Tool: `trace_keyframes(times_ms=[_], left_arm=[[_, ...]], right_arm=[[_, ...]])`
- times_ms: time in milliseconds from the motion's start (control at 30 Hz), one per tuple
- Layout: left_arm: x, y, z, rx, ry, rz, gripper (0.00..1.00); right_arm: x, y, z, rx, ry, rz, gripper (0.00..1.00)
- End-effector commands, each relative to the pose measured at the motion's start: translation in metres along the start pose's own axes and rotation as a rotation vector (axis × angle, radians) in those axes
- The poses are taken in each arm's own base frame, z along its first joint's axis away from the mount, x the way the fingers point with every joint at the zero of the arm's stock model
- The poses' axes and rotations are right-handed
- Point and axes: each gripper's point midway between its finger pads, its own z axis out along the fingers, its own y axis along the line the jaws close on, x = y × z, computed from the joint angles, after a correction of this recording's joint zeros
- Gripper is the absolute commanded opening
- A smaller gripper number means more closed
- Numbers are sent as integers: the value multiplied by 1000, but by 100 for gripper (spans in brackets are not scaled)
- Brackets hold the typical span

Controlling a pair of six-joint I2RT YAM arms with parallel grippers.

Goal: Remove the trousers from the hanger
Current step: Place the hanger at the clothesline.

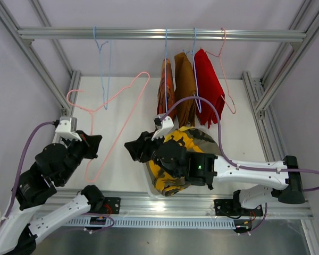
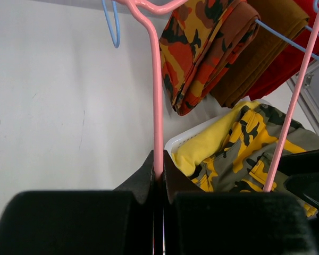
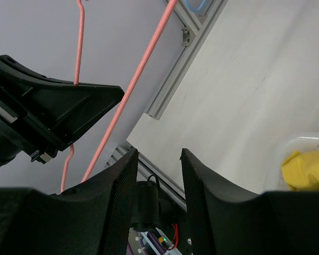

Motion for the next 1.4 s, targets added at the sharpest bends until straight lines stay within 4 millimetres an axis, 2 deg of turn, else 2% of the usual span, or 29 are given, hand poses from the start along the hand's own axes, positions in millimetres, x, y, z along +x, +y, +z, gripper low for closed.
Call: trace_keyframes(times_ms=[0, 367, 633, 867, 967, 1033, 1133, 1233, 1367], left_arm=[[-11, -10, -2, 60, -50, -6, 1], [-4, -12, 1, 72, -37, 5, 1], [6, -8, 7, 51, -23, 18, 1], [15, -13, 10, 86, -4, 32, 1], [18, -16, 9, 113, -3, 32, 1], [16, -18, 8, 128, -11, 34, 1], [15, -20, 6, 142, -13, 36, 1], [8, -22, 0, 159, -25, 30, 0], [-1, -30, -11, 217, -39, 10, 1]], right_arm=[[-20, 15, 2, -57, -50, 69, 43], [-23, 36, 17, -159, -47, 58, 43], [-20, 37, 24, -184, -39, 55, 44], [-18, 29, 36, -182, -40, 61, 44], [-14, 24, 44, -170, -28, 62, 38], [-10, 18, 52, -156, -21, 63, 27], [-1, 9, 61, -140, 1, 66, 18], [5, 3, 65, -124, 10, 72, 12], [16, -9, 71, -92, 26, 71, 10]])
